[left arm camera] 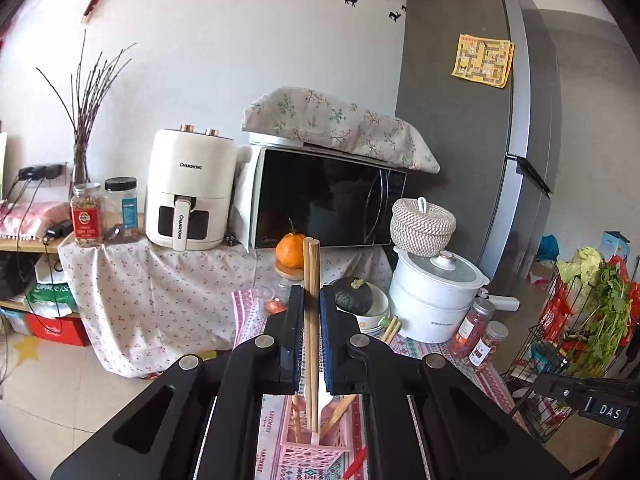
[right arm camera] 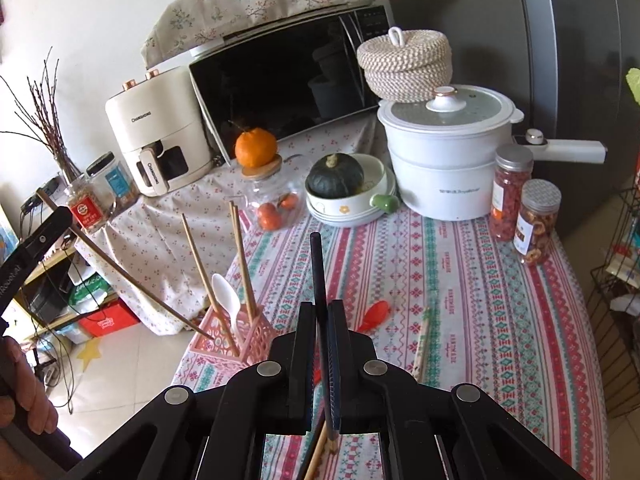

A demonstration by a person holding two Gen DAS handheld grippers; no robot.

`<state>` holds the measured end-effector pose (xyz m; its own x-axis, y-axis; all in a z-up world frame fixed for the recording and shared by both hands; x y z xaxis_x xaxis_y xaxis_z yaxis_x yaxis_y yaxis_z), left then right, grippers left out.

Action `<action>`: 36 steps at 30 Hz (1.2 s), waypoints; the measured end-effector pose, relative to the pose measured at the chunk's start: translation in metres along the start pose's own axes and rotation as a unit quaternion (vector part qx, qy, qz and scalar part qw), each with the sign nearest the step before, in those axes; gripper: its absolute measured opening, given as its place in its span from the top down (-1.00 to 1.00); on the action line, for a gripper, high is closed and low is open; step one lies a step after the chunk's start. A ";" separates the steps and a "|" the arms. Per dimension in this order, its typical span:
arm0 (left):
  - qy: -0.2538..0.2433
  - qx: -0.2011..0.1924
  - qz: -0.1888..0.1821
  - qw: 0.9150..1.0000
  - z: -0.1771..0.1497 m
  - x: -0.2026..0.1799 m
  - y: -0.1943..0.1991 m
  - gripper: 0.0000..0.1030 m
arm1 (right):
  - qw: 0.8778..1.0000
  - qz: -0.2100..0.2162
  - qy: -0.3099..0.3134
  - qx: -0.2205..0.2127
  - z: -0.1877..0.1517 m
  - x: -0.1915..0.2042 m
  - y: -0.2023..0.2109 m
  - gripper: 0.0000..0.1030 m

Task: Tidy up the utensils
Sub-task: 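Lower the wooden chopsticks into the pink basket with the left gripper while the right drops the black chopstick in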

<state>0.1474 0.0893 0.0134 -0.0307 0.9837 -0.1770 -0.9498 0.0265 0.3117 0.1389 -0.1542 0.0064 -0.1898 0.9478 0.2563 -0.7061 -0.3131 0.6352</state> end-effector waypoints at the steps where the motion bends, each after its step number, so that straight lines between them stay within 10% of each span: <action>1: -0.004 0.003 0.002 1.000 -0.003 -0.001 -0.006 0.86 | 1.000 0.000 0.000 0.000 0.000 0.001 0.000 0.92; 15: -0.004 0.121 -0.024 0.992 -0.050 -0.001 -0.095 0.82 | 1.000 0.017 0.019 -0.006 0.012 0.034 0.001 0.92; 20: 0.015 0.150 -0.043 0.988 -0.056 0.005 -0.100 0.05 | 0.999 0.027 0.024 -0.003 0.017 0.048 -0.001 0.92; 36: 0.041 0.233 -0.011 0.972 -0.078 0.059 -0.067 -0.16 | 0.998 0.039 0.034 -0.040 0.064 0.095 -0.011 0.92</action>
<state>0.1848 0.1319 -0.0910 -0.0547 0.9651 -0.2560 -0.7072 0.1435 0.6923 0.1724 -0.0641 0.0707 -0.2895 0.9237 0.2510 -0.7393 -0.3823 0.5543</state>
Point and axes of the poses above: each gripper's, at about its wrist camera, not at the fingertips, and y roughly against the way its jaws point, x to its left, z to its top, the point moved 3 cm from there along -y, roughly the way its jaws point, and after that the axes turned 2 degrees about -z, right-handed, at the moved point
